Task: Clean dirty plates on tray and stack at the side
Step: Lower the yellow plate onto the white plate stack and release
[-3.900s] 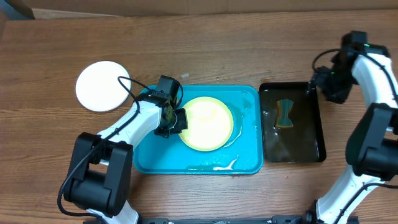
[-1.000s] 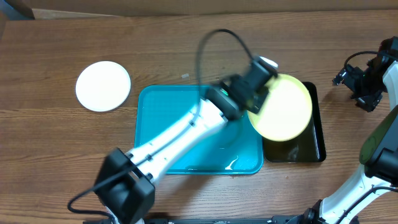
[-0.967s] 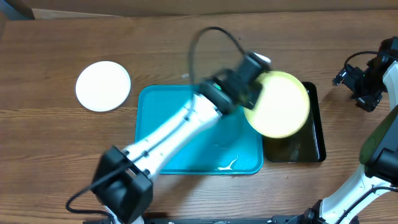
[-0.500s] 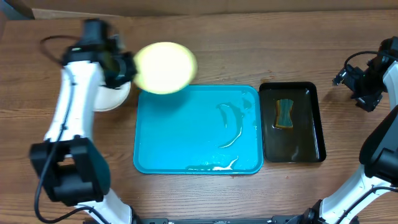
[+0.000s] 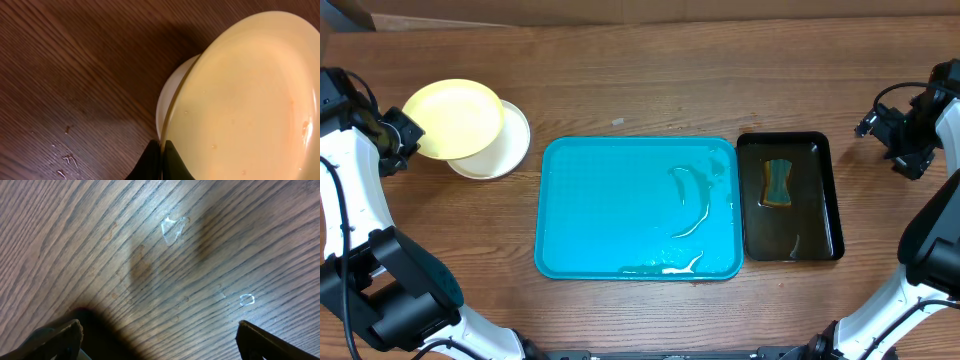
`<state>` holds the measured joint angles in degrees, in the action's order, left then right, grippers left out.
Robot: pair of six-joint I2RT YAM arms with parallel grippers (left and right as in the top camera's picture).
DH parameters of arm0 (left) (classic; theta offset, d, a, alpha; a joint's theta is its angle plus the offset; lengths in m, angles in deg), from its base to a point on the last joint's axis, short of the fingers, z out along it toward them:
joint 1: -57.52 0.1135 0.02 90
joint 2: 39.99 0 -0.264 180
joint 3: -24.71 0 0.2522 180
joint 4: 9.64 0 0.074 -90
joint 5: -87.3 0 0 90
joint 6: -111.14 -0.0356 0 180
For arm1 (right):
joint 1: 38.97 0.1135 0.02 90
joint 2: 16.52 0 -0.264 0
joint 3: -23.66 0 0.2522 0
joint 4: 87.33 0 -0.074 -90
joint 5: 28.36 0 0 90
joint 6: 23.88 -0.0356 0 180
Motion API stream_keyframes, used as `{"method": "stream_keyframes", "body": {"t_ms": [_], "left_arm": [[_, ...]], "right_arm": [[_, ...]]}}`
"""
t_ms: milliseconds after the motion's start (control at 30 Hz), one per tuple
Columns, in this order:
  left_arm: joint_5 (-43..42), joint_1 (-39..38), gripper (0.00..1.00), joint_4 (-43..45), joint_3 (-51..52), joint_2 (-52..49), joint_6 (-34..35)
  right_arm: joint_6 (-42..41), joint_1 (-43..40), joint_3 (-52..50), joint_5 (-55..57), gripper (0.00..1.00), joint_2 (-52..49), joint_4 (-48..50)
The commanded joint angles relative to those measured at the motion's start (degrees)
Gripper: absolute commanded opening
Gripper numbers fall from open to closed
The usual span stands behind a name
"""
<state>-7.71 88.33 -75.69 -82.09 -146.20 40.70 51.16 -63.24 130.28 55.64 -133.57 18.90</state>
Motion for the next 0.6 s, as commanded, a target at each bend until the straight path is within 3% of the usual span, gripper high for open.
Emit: {"method": "stream_keyframes", "body": {"t_ms": [0,400,467,567], "left_arm": [[2.5,-0.2,0.04,1.3,-0.3,-2.0,-0.2],[2.4,-0.9,0.05,3.5,-0.3,-10.2,-0.2],[1.9,-1.0,0.11,3.8,-0.3,-10.9,-0.2],[-2.7,-1.1,0.31,5.0,-0.3,-11.1,-1.1]], "right_arm": [[-0.2,0.2,0.9,-0.1,1.00,2.0,0.2],[-0.2,0.2,0.9,-0.1,1.00,2.0,0.2],[-0.2,0.2,0.9,-0.1,1.00,2.0,0.2],[-0.2,0.2,0.9,-0.1,1.00,2.0,0.2]]}}
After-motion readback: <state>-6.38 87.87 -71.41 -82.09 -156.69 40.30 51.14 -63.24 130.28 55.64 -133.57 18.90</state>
